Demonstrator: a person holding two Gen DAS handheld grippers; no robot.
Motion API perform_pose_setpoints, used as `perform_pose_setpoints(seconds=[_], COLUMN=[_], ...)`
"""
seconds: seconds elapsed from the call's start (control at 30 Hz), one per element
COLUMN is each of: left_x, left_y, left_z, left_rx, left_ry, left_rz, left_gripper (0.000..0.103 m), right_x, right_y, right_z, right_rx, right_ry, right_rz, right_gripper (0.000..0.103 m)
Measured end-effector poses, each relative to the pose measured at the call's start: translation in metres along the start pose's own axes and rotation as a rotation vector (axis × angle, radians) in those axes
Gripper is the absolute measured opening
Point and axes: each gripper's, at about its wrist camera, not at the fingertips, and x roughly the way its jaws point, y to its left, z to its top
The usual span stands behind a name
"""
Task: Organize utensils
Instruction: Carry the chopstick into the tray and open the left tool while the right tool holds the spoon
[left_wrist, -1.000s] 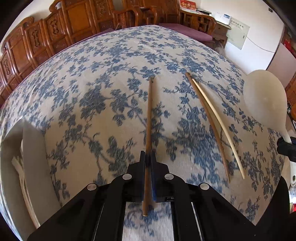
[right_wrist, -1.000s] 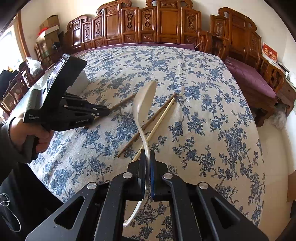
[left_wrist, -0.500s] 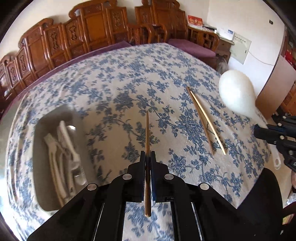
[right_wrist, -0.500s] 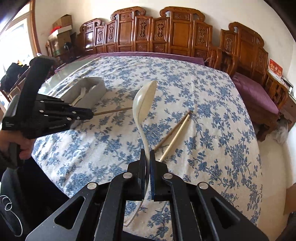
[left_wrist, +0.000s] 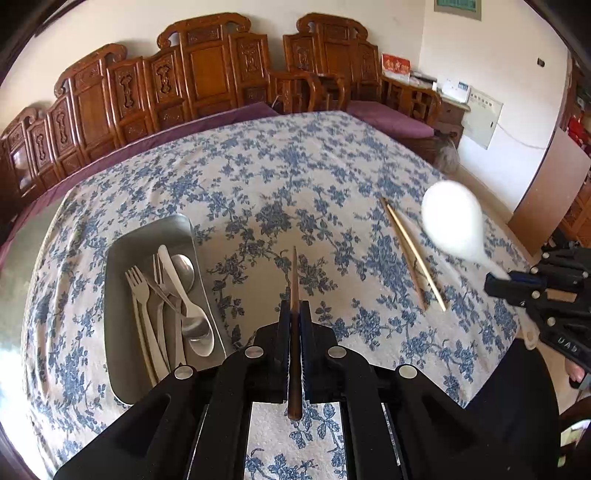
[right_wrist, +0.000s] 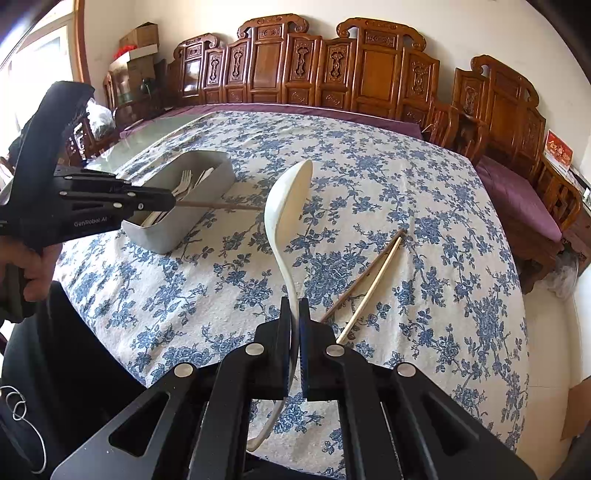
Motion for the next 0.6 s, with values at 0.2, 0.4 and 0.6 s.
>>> perform_pose_setpoints(seconds=[0.2,0.4,0.6], left_x=[-0.021,-0.041,-0.043], left_y=[0.014,0.046,0.085], left_z=[0.006,0.006,-0.002], left_rx=[-0.011,-0.050,-0.105], left_ry=[-0.047,-0.091,-0.093], left_rz=[0.018,0.073,0.135], left_gripper=[0.004,0.004,0.004], right_x=[0.006,0.015,0.028], right_y=[0.005,0.014,0.032], right_z=[0.007,0.021,0.035], right_rx=[-0.006,-0.017,-0.033], right_ry=[0.005,0.000,-0.003], right_rz=[0.008,0.020,0.044], right_gripper=[0.005,0.005,0.005])
